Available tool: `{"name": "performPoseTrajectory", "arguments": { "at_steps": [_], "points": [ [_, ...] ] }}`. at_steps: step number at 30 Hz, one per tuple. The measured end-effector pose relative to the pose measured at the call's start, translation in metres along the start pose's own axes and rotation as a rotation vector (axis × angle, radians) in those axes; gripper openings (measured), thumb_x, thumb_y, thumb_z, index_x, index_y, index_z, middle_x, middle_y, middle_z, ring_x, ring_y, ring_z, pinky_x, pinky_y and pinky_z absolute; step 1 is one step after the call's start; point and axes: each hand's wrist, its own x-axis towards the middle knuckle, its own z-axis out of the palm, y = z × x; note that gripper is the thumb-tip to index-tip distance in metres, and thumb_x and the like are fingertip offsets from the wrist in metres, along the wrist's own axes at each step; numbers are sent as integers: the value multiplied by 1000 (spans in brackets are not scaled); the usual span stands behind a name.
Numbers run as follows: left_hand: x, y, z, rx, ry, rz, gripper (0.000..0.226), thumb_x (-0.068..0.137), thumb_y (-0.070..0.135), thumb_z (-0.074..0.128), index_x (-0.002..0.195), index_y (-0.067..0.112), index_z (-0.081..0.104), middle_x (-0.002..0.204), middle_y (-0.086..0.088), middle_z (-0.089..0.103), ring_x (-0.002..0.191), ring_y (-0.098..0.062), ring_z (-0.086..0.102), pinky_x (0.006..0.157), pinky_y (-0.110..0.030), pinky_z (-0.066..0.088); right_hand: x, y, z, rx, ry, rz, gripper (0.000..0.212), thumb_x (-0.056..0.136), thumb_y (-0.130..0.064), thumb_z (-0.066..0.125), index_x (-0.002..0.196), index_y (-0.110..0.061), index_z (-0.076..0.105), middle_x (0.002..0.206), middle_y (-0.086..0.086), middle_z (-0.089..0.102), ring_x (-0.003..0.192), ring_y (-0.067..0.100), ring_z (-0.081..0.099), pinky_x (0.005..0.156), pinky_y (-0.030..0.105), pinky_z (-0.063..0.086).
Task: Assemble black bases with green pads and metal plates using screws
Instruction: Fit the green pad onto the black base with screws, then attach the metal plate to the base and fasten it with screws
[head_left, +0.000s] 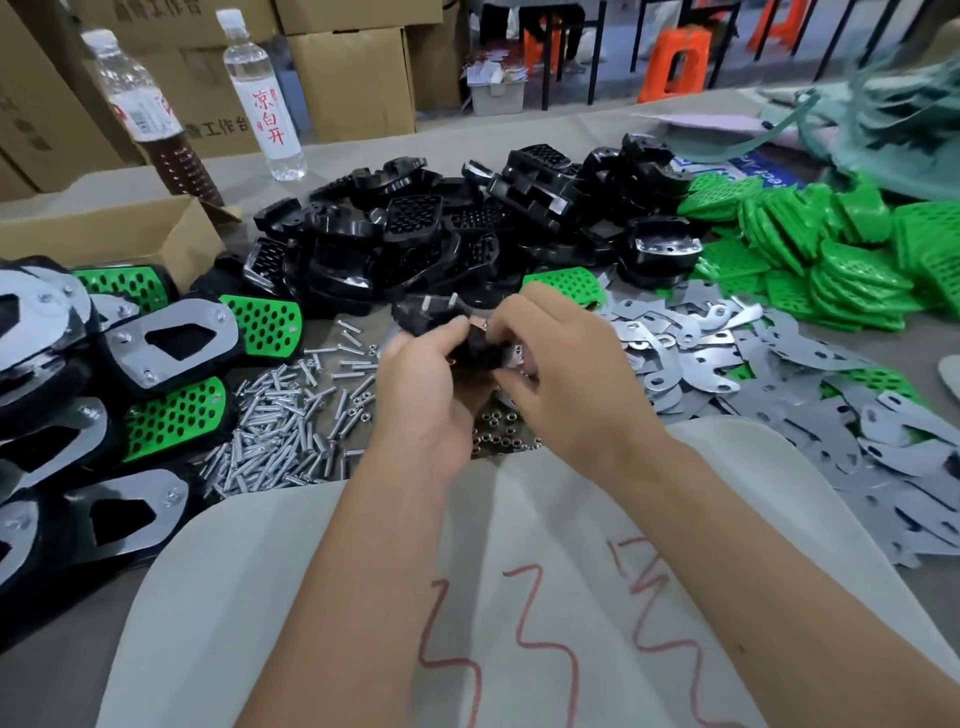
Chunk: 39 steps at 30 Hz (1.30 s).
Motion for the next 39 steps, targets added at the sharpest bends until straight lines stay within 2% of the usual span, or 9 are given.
{"name": "performPoseTrajectory", "arguments": {
  "at_steps": [3, 6, 11, 19, 26, 28, 31, 34, 39],
  "points": [
    [4, -4, 0, -8, 75, 38, 21, 106, 3, 49, 121, 3, 63, 87, -14, 75, 67, -24, 74, 63, -43, 64, -1, 5, -12, 88, -141, 15, 25, 78, -7, 83, 97, -10, 67, 92, -2, 58, 72, 14, 51, 71, 28, 46],
    [4, -8, 8, 60, 66, 54, 19, 105, 3, 51, 110, 9, 68, 85, -7, 79, 68, -22, 77, 64, -44, 64, -5, 14, -31, 210, -77, 153, 19, 84, -20, 85, 95, -14, 71, 82, -5, 67, 68, 12, 59, 62, 14, 45],
    [1, -23, 41, 87, -75, -69, 21, 105, 2, 50, 118, 6, 66, 102, -16, 80, 81, -37, 78, 60, -46, 65, -21, 55, -89, 20, -46, 424, 14, 87, -29, 83, 91, -20, 72, 73, -9, 68, 60, 6, 58, 63, 28, 50],
    [-21, -69, 101, 130, -261, -271, 26, 103, 1, 52, 126, -3, 63, 104, -17, 79, 75, -34, 78, 55, -41, 63, -67, 112, -164, -454, -290, 728, 31, 82, -4, 78, 111, -15, 76, 108, 12, 68, 110, 36, 61, 91, 36, 43],
    [-24, -78, 108, 155, -291, -184, 20, 102, 0, 54, 120, 2, 63, 102, -18, 79, 84, -39, 78, 61, -45, 65, -67, 120, -160, -364, 379, 572, 13, 96, -17, 68, 100, -14, 80, 91, 4, 75, 85, 23, 65, 81, 37, 50],
    [-21, -73, 99, 163, -269, -160, 19, 103, 0, 54, 119, 2, 64, 100, -15, 80, 80, -37, 79, 57, -43, 64, -54, 110, -153, -208, 518, 503, 10, 96, -22, 70, 98, -18, 79, 83, 3, 67, 74, 13, 53, 76, 34, 44],
    [-16, -61, 78, 141, -208, -106, 15, 103, -1, 53, 110, 4, 64, 98, -17, 80, 77, -37, 78, 58, -44, 64, -27, 84, -124, 451, 535, 519, 10, 99, -17, 70, 90, -19, 75, 61, 14, 50, 52, 18, 38, 50, 35, 32],
    [-6, -44, 51, 139, -121, -24, 16, 102, -3, 53, 110, 5, 65, 101, -18, 79, 80, -37, 79, 61, -44, 64, -3, 56, -90, 1009, 406, 637, 16, 104, -17, 61, 92, -16, 72, 70, 8, 69, 56, 18, 59, 46, 25, 45],
    [4, -14, 3, 139, -41, 34, 27, 94, -10, 52, 115, 0, 65, 102, -18, 79, 93, -38, 77, 82, -56, 64, 4, 32, -35, 1173, 141, 670, 12, 101, -12, 64, 99, -8, 75, 82, 9, 74, 65, 16, 64, 51, 20, 47]
  ]
}}
